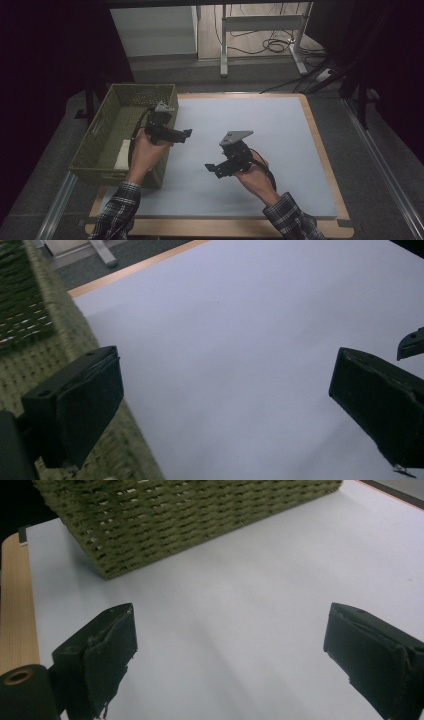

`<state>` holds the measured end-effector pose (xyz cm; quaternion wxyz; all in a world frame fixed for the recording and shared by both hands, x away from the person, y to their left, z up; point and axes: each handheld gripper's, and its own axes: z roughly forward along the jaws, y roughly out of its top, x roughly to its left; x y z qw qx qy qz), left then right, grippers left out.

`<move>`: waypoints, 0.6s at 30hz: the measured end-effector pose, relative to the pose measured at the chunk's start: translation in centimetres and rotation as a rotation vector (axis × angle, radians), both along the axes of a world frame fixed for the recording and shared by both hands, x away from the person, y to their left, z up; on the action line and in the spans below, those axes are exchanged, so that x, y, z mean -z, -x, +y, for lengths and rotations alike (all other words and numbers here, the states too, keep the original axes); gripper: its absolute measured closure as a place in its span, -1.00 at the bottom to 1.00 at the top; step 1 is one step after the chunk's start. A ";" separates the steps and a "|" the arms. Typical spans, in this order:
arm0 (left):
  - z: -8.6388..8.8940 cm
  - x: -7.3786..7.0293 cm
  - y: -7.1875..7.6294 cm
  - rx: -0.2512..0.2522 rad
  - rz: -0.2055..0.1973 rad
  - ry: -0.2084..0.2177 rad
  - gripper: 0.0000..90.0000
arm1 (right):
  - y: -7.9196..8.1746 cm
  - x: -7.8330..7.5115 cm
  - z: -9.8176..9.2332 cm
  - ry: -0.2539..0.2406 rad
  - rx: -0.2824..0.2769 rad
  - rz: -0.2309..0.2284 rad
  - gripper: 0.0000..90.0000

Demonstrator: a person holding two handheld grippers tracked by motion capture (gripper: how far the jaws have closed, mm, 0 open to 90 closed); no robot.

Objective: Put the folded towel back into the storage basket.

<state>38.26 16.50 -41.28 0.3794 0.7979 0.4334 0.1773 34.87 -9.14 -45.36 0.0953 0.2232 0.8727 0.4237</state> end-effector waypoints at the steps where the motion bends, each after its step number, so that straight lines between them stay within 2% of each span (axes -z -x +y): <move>1: -0.3 0.0 0.0 0.005 0.000 0.004 -0.97 | 0.0 0.0 -0.5 -0.001 0.007 0.001 -0.84; 14: -4.6 1.0 0.7 0.076 -0.016 0.012 -0.98 | 0.1 0.3 -5.1 -0.003 0.069 -0.004 -0.85; 18: -5.6 1.4 1.0 0.094 -0.022 0.012 -0.98 | 0.3 0.5 -6.4 0.015 0.087 -0.009 -0.85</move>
